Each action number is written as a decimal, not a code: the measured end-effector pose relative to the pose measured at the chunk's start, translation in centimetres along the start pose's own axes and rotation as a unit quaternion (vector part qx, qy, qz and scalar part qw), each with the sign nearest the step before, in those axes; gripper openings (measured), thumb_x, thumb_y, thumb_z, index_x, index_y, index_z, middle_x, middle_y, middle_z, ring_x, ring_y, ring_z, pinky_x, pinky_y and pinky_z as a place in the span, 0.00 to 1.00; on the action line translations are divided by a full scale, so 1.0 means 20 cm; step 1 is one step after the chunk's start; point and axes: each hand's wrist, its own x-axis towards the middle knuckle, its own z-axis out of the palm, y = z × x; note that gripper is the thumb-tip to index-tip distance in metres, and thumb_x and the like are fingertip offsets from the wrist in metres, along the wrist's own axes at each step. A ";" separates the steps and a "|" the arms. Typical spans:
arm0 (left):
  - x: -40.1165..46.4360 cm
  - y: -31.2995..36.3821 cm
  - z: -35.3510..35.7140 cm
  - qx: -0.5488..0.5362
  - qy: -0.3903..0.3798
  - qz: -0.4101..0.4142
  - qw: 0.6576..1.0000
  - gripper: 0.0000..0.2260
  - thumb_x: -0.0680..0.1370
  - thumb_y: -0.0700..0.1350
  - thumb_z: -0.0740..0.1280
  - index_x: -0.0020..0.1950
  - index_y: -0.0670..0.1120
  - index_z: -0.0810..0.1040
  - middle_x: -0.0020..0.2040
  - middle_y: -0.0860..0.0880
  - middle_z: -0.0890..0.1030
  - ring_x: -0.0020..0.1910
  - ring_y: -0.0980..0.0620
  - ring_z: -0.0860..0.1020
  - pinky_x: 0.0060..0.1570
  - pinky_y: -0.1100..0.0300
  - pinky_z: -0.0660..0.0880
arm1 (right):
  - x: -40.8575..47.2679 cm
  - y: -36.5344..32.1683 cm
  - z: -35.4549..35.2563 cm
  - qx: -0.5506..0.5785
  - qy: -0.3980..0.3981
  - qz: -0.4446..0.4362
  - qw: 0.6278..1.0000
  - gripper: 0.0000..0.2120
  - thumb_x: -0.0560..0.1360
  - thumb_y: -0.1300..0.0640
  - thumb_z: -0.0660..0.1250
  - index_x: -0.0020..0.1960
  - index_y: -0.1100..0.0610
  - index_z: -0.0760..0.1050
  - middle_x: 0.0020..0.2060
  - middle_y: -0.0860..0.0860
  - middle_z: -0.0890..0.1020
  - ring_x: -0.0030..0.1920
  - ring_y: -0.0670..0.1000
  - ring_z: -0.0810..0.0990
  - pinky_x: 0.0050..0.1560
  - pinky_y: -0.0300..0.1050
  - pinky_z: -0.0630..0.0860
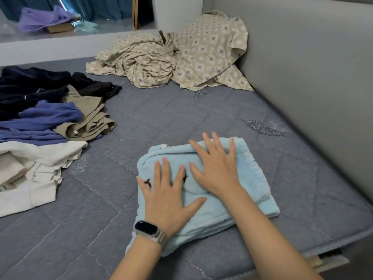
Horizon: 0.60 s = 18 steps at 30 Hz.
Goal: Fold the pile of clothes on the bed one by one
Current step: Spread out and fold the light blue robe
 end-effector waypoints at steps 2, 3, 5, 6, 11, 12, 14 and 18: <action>-0.03 0.02 0.01 0.003 0.019 -0.076 0.997 0.38 0.68 0.77 0.46 0.75 0.63 0.59 0.79 0.43 0.53 0.76 0.39 0.53 0.64 0.27 0.49 | 0.00 0.12 0.08 -0.029 -0.091 0.075 0.993 0.35 0.71 0.31 0.38 0.76 0.38 0.51 0.78 0.50 0.52 0.78 0.50 0.46 0.72 0.64 0.35; -0.03 0.01 0.02 -0.009 0.012 -0.113 0.993 0.36 0.68 0.77 0.45 0.75 0.67 0.52 0.79 0.44 0.48 0.76 0.38 0.51 0.65 0.26 0.51 | 0.00 0.18 0.11 -0.031 -0.104 0.110 0.988 0.35 0.71 0.29 0.37 0.76 0.38 0.48 0.78 0.48 0.50 0.78 0.49 0.43 0.72 0.65 0.36; -0.04 -0.02 0.07 -0.048 -0.019 -0.165 0.985 0.34 0.67 0.78 0.43 0.72 0.72 0.38 0.78 0.46 0.37 0.76 0.36 0.47 0.66 0.27 0.53 | 0.02 0.28 0.13 -0.015 -0.116 0.174 0.978 0.35 0.72 0.26 0.40 0.76 0.38 0.46 0.78 0.46 0.47 0.78 0.51 0.41 0.71 0.67 0.37; -0.04 -0.04 0.09 -0.065 -0.024 -0.176 0.982 0.34 0.67 0.78 0.43 0.70 0.73 0.35 0.77 0.46 0.35 0.76 0.35 0.47 0.66 0.28 0.55 | 0.03 0.31 0.13 0.017 -0.131 0.205 0.970 0.35 0.72 0.25 0.42 0.76 0.37 0.46 0.78 0.45 0.46 0.78 0.52 0.42 0.71 0.68 0.39; -0.01 -0.07 0.15 -0.078 -0.057 -0.163 0.982 0.35 0.63 0.79 0.36 0.68 0.73 0.31 0.76 0.46 0.32 0.76 0.37 0.47 0.68 0.33 0.54 | 0.00 0.37 0.14 0.164 -0.147 0.276 0.936 0.35 0.73 0.27 0.50 0.76 0.36 0.44 0.76 0.48 0.58 0.71 0.57 0.65 0.65 0.58 0.64; 0.01 -0.08 0.15 -0.085 -0.068 -0.159 0.981 0.36 0.62 0.79 0.37 0.68 0.73 0.31 0.76 0.46 0.32 0.76 0.38 0.47 0.69 0.34 0.53 | 0.00 0.35 0.13 0.154 -0.139 0.271 0.940 0.35 0.73 0.28 0.51 0.76 0.37 0.44 0.75 0.49 0.61 0.70 0.58 0.66 0.64 0.57 0.65; 0.01 -0.10 0.12 -0.123 -0.069 -0.149 0.979 0.38 0.63 0.78 0.41 0.71 0.71 0.35 0.77 0.46 0.35 0.75 0.40 0.49 0.71 0.39 0.53 | -0.01 0.34 0.10 0.182 -0.117 0.271 0.938 0.39 0.71 0.28 0.56 0.76 0.38 0.45 0.73 0.51 0.64 0.69 0.59 0.66 0.65 0.57 0.64; -0.03 -0.17 -0.02 -0.378 -0.023 -0.272 0.884 0.46 0.60 0.73 0.65 0.72 0.50 0.61 0.70 0.47 0.70 0.65 0.47 0.71 0.65 0.52 0.69 | -0.12 0.45 -0.01 0.471 -0.135 0.396 0.777 0.59 0.46 0.29 0.75 0.71 0.55 0.66 0.62 0.53 0.78 0.59 0.54 0.78 0.63 0.50 0.72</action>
